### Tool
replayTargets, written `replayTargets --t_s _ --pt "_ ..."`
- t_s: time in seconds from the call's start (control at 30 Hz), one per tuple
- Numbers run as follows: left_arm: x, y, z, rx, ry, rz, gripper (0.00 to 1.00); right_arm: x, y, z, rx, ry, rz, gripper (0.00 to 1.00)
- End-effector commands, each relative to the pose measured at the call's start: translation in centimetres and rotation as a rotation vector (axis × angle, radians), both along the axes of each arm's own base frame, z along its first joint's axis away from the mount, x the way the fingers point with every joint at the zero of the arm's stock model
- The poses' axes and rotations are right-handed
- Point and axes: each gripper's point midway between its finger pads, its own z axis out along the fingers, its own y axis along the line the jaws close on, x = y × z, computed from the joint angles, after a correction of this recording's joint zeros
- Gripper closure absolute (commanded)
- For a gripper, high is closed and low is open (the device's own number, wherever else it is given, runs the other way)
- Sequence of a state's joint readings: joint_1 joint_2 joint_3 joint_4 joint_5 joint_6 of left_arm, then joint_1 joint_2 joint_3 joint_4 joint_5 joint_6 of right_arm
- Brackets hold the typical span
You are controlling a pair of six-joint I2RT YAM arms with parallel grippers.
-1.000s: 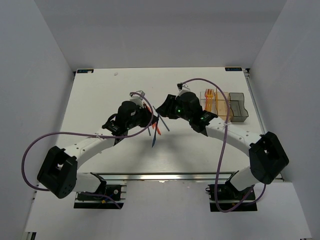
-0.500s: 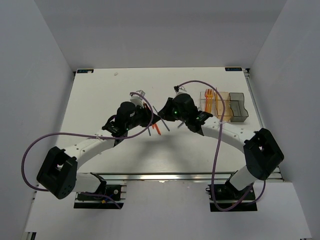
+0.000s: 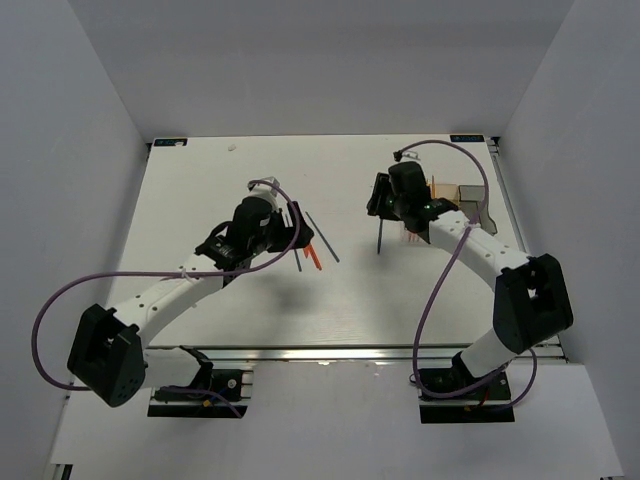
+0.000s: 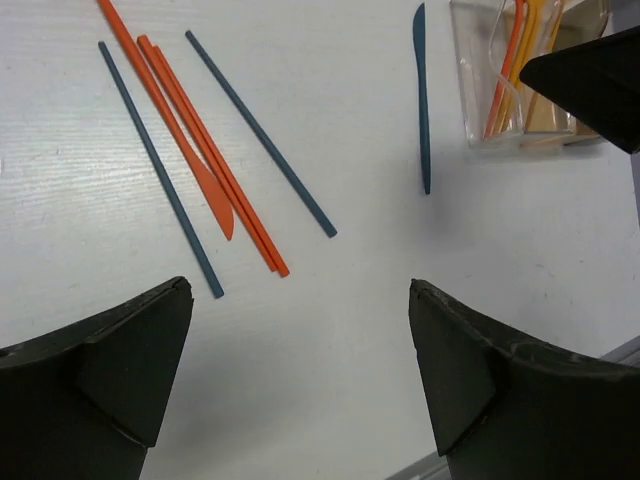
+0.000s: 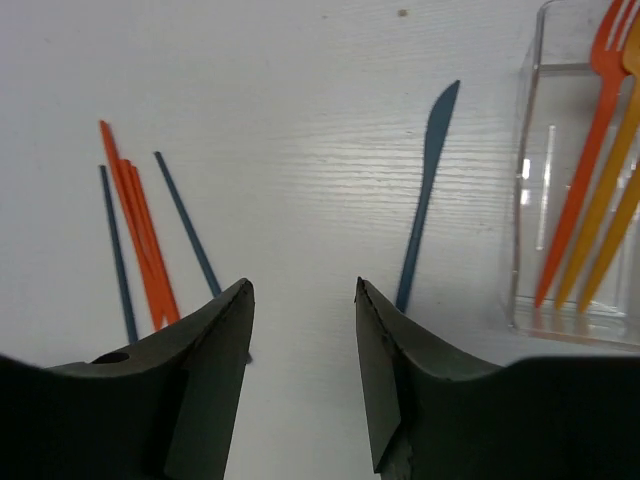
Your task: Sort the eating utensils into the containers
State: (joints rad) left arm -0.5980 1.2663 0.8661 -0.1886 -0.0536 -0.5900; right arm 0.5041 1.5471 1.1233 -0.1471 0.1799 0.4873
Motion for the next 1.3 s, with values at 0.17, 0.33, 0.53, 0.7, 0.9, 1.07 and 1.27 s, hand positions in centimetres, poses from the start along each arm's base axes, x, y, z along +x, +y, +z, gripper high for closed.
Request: replayTargets --t_s 0.17,0.33,0.53,0.7,0.9,1.07,1.27 --pt "1.5 0.2 0.2 0.120 0.034 0.093 0.02 -0.8 -3.1 -3.6 -0.248 0.205 0.021 0.57" --pt "2.8 -4.5 -1.4 0.244 0.048 0.041 0.02 -2.2 -6.3 1.1 -0.196 0.037 -0.137 0.41" --pt "6.0 -11.6 -5.2 0.400 0.031 -0.036 0.10 -5.8 -15.2 8.3 -0.263 -0.064 -0.407 0.24" --pt "7.6 -16.9 -7.6 0.418 0.001 -0.137 0.19 -9.5 -18.8 12.1 -0.181 -0.200 -0.495 0.22" --pt "8.4 -20.8 -9.7 0.406 -0.039 -0.207 0.28 -10.8 -18.9 12.9 -0.185 -0.224 -0.447 0.22" --pt "8.3 -21.9 -10.9 0.366 -0.027 -0.216 0.31 -10.8 -18.7 12.0 -0.193 -0.216 -0.424 0.22" --pt "8.2 -21.2 -11.6 0.373 -0.023 -0.161 0.39 -10.6 -18.2 11.8 -0.180 -0.222 -0.400 0.22"
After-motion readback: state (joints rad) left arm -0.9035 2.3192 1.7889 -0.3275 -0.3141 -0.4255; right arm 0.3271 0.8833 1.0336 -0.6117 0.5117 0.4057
